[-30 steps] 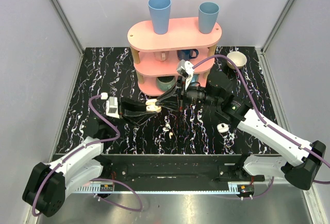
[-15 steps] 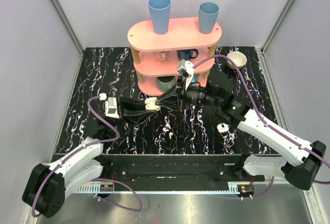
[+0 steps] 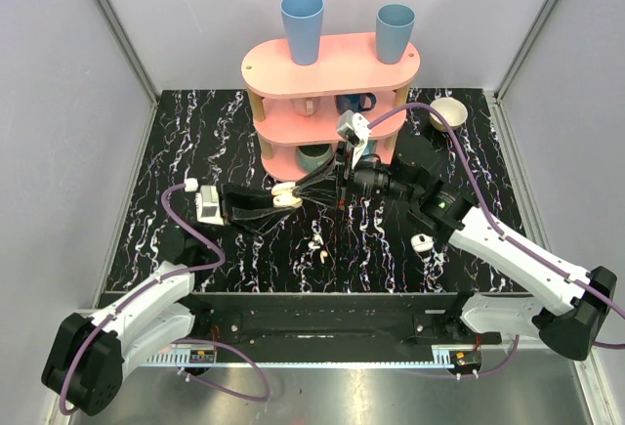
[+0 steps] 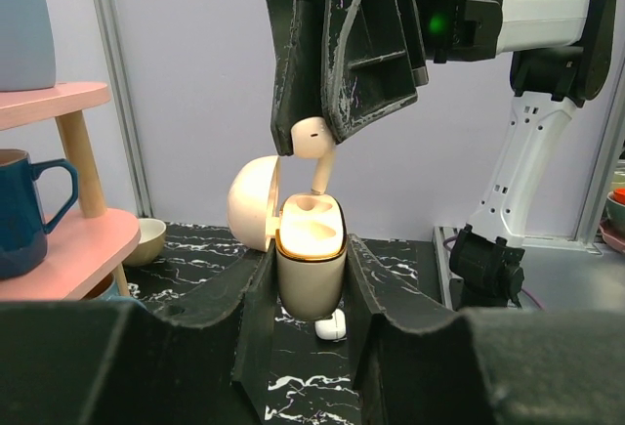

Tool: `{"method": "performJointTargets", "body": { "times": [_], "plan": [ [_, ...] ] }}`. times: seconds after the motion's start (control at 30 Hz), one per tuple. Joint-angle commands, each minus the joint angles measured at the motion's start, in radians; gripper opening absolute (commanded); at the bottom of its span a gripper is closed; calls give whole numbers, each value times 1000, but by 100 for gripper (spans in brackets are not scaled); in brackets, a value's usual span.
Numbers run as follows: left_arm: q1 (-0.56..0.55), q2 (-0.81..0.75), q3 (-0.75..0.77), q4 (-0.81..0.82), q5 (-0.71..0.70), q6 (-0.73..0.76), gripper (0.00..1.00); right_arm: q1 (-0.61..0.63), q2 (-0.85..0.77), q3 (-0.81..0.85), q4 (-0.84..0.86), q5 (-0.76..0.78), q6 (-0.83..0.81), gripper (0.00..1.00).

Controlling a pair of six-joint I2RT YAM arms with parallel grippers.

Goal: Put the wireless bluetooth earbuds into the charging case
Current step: Insert the right earbud into the right side groove of the charging case.

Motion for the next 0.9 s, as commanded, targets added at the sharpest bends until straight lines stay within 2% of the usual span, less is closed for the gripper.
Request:
{"method": "performJointTargets", "body": {
  "times": [0.0,0.5,0.87],
  "plan": [
    [5,-12,16,240,-28,17,0,7,8,-9,55,31,18,17],
    [5,-23,13,246,-48,23,0,30,14,-52,101,95,27,17],
    [3,-37,1,245,-99,40,0,55,14,-58,64,132,-5,17]
  ]
}}
